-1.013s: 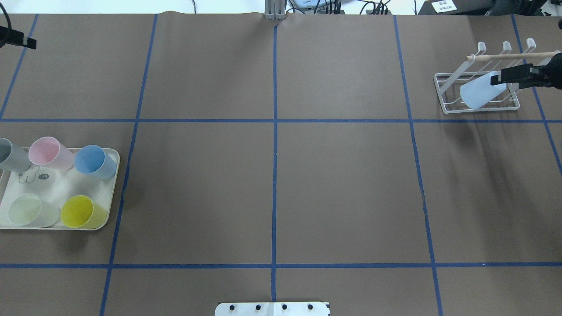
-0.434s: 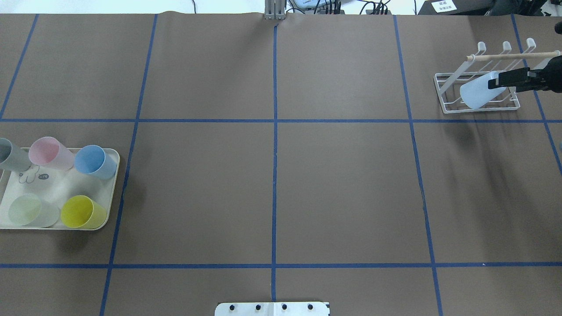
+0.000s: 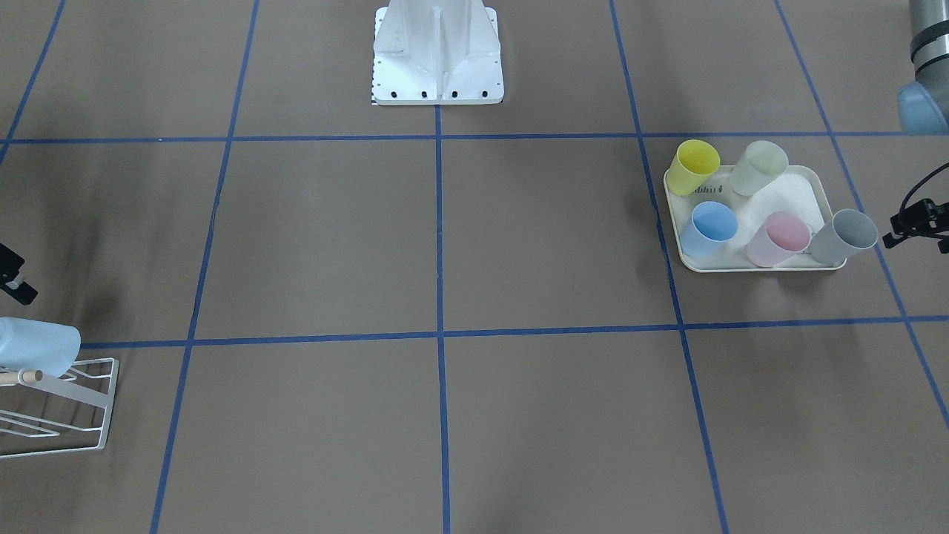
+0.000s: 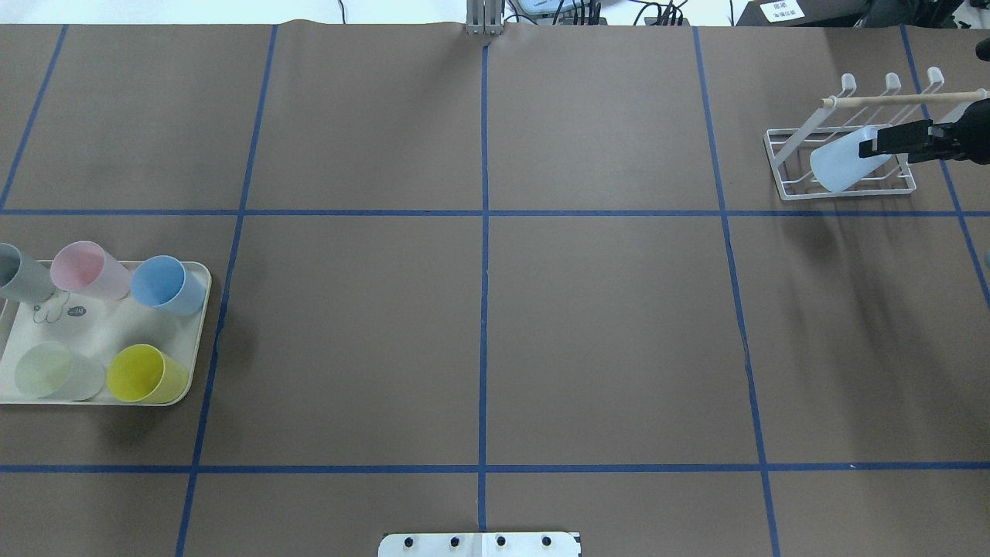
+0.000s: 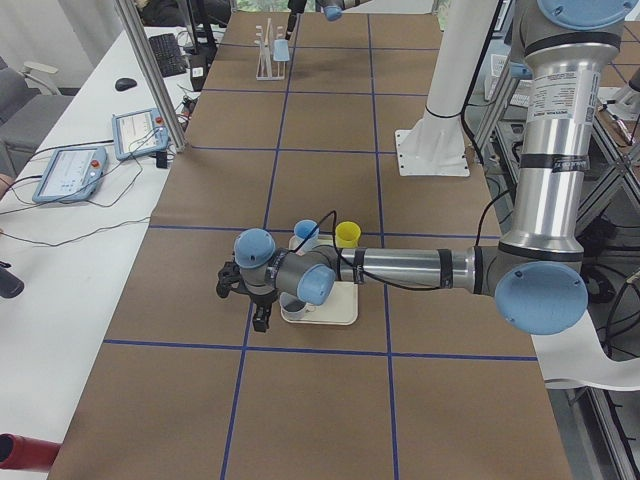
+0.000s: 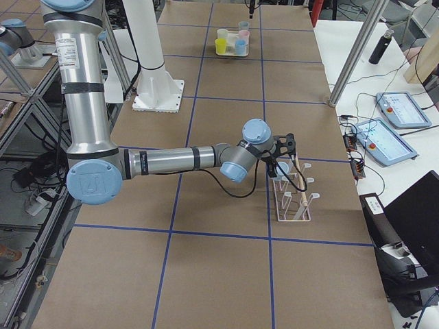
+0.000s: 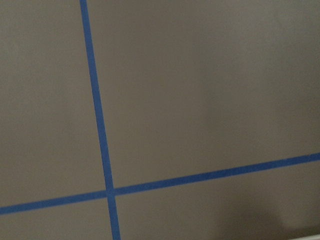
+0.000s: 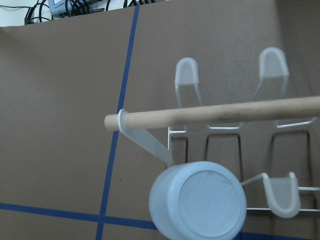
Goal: Transfer IKEA cup to right arm and place on rack
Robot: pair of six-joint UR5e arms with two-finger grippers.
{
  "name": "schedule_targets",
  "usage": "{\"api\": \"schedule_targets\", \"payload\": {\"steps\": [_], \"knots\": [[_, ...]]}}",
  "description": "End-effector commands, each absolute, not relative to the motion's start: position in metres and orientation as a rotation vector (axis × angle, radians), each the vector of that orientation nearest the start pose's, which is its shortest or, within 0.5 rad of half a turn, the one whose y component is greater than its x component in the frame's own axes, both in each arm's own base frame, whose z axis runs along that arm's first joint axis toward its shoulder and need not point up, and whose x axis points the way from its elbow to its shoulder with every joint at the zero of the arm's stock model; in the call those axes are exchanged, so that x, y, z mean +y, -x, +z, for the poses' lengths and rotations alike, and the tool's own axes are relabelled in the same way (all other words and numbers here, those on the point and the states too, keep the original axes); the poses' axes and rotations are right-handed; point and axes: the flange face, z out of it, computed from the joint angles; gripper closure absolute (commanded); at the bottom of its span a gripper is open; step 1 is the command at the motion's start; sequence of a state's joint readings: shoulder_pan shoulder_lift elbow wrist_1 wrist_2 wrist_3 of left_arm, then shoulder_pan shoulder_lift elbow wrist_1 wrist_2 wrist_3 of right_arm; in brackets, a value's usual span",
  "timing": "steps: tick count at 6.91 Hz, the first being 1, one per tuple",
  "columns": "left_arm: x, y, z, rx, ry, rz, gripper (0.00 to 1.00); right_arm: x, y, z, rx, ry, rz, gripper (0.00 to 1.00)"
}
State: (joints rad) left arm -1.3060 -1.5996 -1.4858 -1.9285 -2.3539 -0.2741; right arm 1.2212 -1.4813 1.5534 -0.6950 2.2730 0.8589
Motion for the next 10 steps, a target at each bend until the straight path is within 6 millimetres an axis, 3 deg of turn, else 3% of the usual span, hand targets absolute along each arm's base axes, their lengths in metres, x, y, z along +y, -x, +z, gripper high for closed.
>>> {"api": "schedule_targets", "payload": {"steps": [1,2,3,4,5,7,8,10], "knots": [[-0.507,-0.110,0.656,0.819,-0.007,0.130,0.07,-0.539,0.123,0.521,-1.045,-0.376,0.122,0.00],[-0.505,-0.114,0.658,0.819,0.002,0.137,0.23,-0.539,0.123,0.520,-1.046,-0.377,0.122,0.00],[-0.496,-0.114,0.669,0.814,0.023,0.133,0.77,-0.539,0.123,0.520,-1.045,-0.378,0.123,0.00],[-0.496,-0.114,0.670,0.812,0.024,0.135,1.00,-0.539,0.123,0.520,-1.045,-0.378,0.123,0.00],[-0.497,-0.114,0.662,0.819,0.010,0.142,1.00,-0.539,0.123,0.520,-1.045,-0.377,0.124,0.00],[-0.491,-0.099,0.614,0.896,-0.027,0.148,1.00,-0.539,0.123,0.520,-1.045,-0.374,0.137,0.00],[-0.489,-0.061,0.582,0.901,-0.049,0.076,1.00,-0.539,0.124,0.521,-1.046,-0.370,0.141,0.00],[-0.484,-0.023,0.536,0.890,-0.064,-0.003,1.00,-0.539,0.124,0.520,-1.051,-0.360,0.160,0.00]]}}
